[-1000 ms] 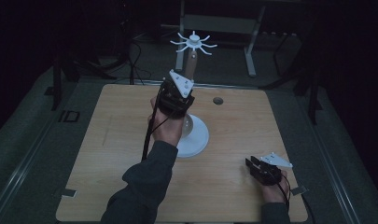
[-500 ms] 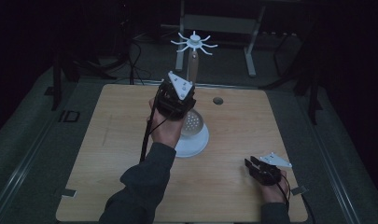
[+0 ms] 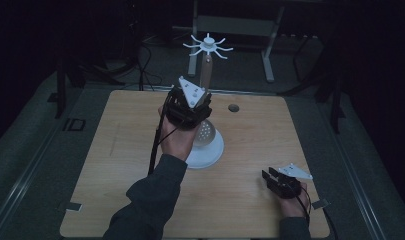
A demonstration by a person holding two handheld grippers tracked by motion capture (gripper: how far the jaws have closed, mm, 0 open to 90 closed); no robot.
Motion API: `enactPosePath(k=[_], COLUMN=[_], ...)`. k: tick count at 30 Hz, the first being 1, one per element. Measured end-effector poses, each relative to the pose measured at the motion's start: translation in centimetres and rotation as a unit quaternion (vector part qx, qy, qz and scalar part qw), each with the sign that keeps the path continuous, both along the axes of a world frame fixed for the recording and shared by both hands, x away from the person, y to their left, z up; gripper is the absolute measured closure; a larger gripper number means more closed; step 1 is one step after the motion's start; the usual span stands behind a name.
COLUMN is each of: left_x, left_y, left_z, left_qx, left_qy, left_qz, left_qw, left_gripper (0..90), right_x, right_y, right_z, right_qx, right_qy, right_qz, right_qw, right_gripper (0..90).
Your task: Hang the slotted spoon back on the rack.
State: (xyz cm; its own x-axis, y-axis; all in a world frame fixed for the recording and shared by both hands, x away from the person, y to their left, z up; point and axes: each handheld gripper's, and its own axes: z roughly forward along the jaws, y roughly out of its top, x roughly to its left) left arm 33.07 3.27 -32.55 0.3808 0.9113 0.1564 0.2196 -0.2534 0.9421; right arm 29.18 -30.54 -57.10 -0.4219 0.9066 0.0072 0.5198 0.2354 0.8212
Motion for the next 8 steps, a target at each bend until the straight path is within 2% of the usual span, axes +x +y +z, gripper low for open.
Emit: enactPosePath(k=[6, 8], left_x=[-0.06, -0.21], left_y=[0.41, 0.78], left_z=[-0.36, -0.62], left_qx=[-0.002, -0.008], left_qy=[0.011, 0.017], left_qz=[-0.009, -0.025], left_qw=[0.9999, 0.9995], left_gripper=[47.9, 47.3], right_x=[0.01, 0.02], right_y=[-0.05, -0.11], right_z=[0.0, 0.0], right_qx=[0.001, 0.001], right_qy=[0.0, 0.001], right_qz=[-0.001, -0.003], right_qw=[1.0, 1.0], right_gripper=[64.8, 64.4])
